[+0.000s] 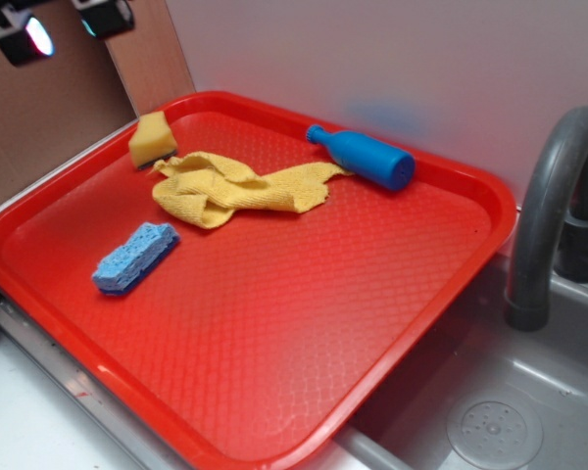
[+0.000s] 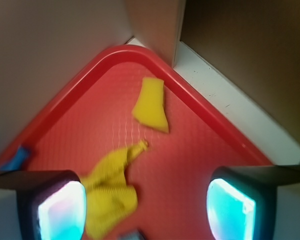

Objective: Grab the green sponge.

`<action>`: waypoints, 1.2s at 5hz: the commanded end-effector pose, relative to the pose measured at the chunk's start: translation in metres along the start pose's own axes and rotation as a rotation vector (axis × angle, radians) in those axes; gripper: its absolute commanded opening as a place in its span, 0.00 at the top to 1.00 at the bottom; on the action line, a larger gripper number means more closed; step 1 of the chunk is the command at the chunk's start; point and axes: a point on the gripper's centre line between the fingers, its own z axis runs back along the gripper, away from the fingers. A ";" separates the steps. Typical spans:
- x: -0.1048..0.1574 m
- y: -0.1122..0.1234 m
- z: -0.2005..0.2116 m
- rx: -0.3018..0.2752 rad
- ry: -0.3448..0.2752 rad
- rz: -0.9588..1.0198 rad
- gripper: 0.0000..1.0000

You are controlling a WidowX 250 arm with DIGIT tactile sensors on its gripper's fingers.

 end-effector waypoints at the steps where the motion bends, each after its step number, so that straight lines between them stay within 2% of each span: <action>1: 0.048 0.002 -0.051 -0.018 -0.062 0.184 0.00; 3: 0.071 0.010 -0.100 0.045 -0.077 0.240 0.00; 4: 0.066 0.010 -0.115 0.074 -0.065 0.186 0.00; 5: 0.059 0.000 -0.118 0.074 -0.049 0.124 1.00; 6: 0.055 -0.006 -0.103 0.105 -0.003 0.051 1.00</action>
